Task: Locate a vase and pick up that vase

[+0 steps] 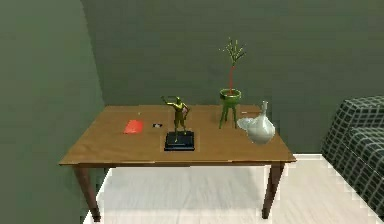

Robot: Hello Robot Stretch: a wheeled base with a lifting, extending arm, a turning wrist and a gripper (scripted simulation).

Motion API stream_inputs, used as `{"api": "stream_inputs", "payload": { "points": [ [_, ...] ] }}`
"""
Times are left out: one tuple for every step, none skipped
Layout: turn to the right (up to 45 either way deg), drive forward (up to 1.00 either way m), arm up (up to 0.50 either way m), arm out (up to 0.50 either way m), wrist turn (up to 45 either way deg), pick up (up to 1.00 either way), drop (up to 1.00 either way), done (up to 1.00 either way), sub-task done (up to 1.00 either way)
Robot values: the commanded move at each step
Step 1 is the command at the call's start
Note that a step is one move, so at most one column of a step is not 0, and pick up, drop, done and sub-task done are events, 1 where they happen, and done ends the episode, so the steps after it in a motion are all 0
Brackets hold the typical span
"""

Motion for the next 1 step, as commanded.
{"api": "stream_inputs", "payload": {
  "points": [
    [0.0, 0.4, 0.0, 0.0, 0.0, 0.0, 0.0, 0.0, 0.0]
  ]
}}
